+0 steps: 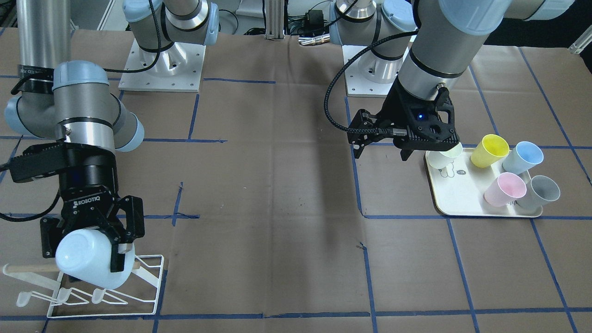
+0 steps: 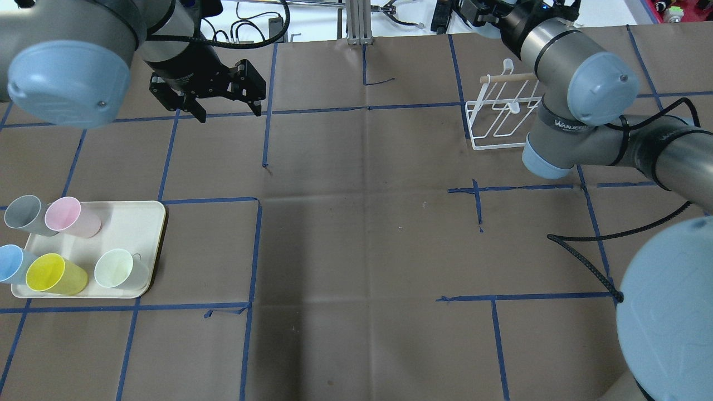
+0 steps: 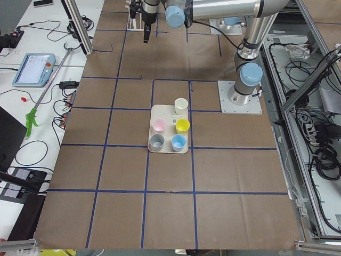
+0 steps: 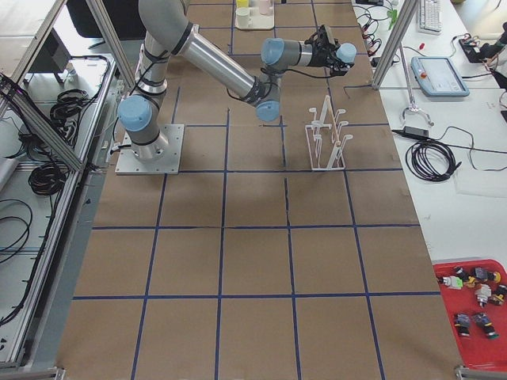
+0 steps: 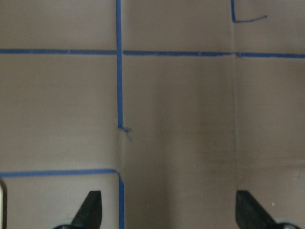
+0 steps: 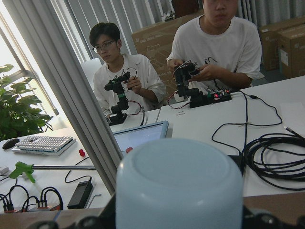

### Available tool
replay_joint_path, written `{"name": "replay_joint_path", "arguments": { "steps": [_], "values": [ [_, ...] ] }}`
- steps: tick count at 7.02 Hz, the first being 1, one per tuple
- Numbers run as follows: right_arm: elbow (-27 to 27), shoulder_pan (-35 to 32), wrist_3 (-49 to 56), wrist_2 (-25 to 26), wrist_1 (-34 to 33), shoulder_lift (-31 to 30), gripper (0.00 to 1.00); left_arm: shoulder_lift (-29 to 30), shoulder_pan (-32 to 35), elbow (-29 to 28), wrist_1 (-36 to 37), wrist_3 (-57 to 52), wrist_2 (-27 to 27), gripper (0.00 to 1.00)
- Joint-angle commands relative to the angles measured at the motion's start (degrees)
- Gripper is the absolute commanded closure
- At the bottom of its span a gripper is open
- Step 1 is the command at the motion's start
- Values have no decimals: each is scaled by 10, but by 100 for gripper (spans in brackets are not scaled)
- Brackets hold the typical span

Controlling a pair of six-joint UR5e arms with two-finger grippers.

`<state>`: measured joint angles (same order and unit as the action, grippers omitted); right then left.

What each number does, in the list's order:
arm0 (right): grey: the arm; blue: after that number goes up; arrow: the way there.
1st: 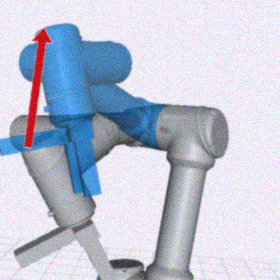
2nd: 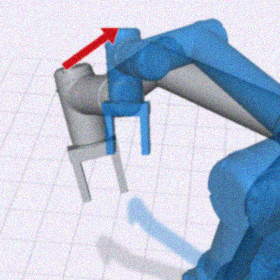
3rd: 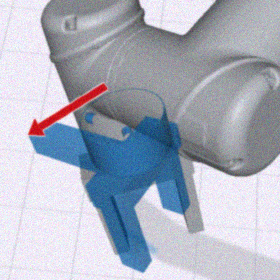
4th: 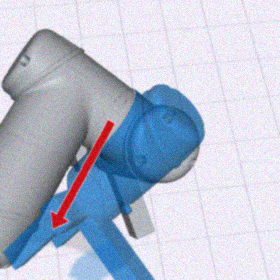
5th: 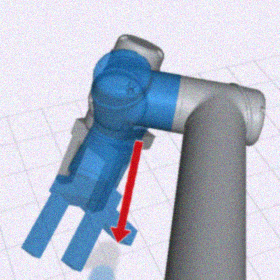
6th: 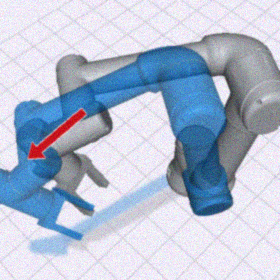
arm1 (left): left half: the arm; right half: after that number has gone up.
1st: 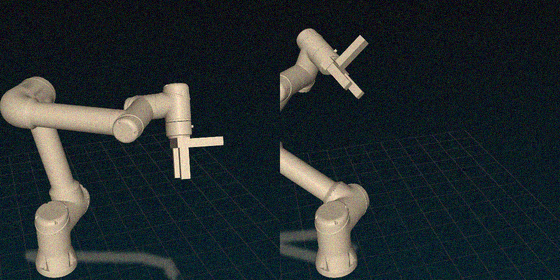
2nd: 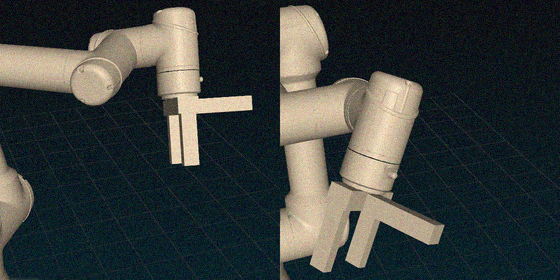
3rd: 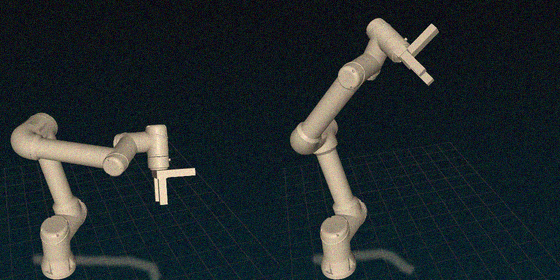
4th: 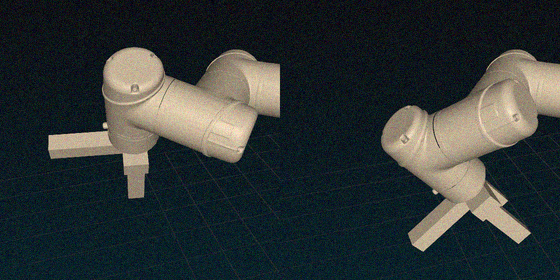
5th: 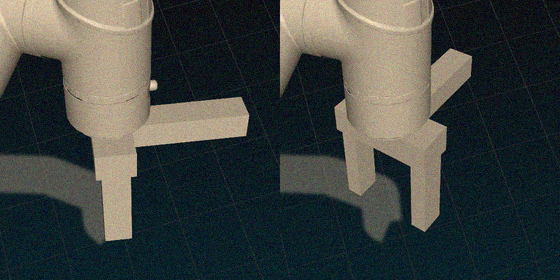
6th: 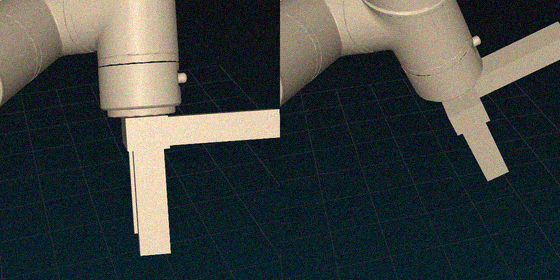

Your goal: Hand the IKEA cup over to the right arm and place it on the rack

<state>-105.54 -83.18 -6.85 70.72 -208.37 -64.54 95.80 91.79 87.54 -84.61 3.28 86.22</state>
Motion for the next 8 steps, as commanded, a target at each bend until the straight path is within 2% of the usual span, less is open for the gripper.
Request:
{"name": "replay_joint_path", "arguments": {
  "steps": [1, 2, 4, 5, 8],
  "values": [
    [12, 19, 18, 11, -95, 62, 86, -10, 3, -29, -107, 5, 35, 0],
    [31, 21, 17, 14, -146, 103, 86, -22, 2, -23, -107, 5, 36, 0],
    [51, 41, 19, 13, -156, 135, 86, -31, -3, -16, -109, -3, 35, 0],
    [50, 47, 20, 12, -156, 151, 86, -39, -16, 9, -105, -25, 33, 0],
    [31, 50, 61, 7, -150, 160, 86, -91, -149, 126, -95, -144, 32, 0]
  ]
}}
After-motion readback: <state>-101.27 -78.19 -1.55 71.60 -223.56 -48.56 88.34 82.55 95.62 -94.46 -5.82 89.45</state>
